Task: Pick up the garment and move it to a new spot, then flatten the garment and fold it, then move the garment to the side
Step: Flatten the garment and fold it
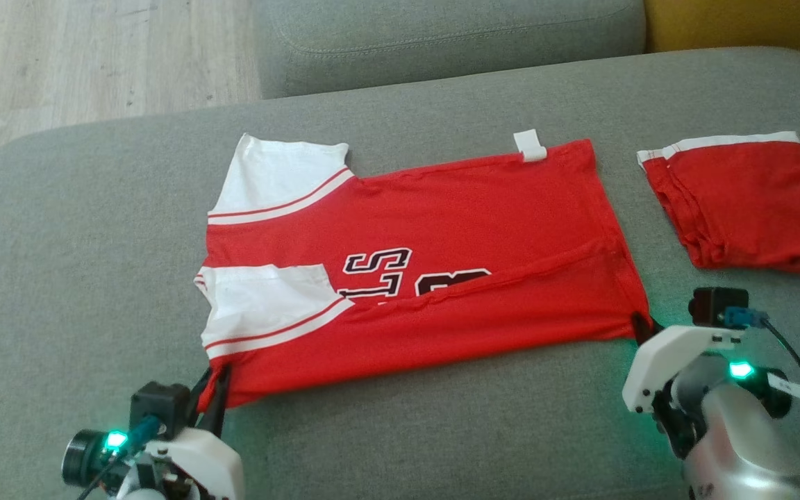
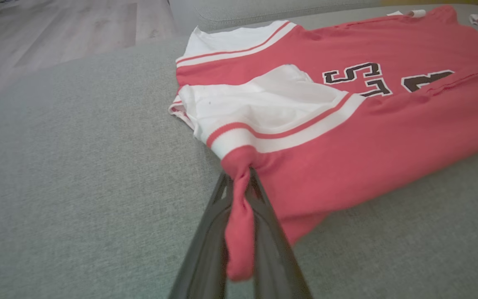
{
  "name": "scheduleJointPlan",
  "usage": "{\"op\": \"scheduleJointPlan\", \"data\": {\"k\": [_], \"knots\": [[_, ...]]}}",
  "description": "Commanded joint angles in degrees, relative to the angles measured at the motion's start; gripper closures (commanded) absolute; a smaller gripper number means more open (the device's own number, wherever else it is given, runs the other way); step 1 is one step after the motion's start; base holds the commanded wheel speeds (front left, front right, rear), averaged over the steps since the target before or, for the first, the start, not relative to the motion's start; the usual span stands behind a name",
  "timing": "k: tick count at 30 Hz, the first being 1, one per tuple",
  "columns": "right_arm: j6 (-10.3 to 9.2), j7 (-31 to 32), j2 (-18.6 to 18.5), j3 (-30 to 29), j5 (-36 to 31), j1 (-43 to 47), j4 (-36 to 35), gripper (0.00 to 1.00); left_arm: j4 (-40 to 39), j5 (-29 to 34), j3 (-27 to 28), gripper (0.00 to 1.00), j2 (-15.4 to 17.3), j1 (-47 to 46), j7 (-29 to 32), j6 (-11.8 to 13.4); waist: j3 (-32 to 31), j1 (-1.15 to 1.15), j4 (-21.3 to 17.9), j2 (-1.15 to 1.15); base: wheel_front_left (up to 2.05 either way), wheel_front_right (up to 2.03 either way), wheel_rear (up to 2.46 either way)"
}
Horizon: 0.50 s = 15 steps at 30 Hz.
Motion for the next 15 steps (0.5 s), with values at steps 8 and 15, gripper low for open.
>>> {"op": "scheduleJointPlan", "data": {"k": [8, 15], "knots": [[0.37, 1.66, -0.13, 0.89, 3.14, 4.51, -13.97, 0.00, -2.78, -0.26, 1.22, 0.00, 1.47, -1.97, 1.09, 1.28, 0.42, 0.01, 0.07, 0.00, 0.00, 0.00, 0.00], [0.37, -4.57, -0.13, 3.80, 6.47, 6.53, -24.92, 0.00, -4.72, 0.42, 2.59, 0.00, 0.95, -4.05, -4.31, 3.65, 1.60, 0.01, -0.58, 0.00, 0.00, 0.00, 0.00]]}}
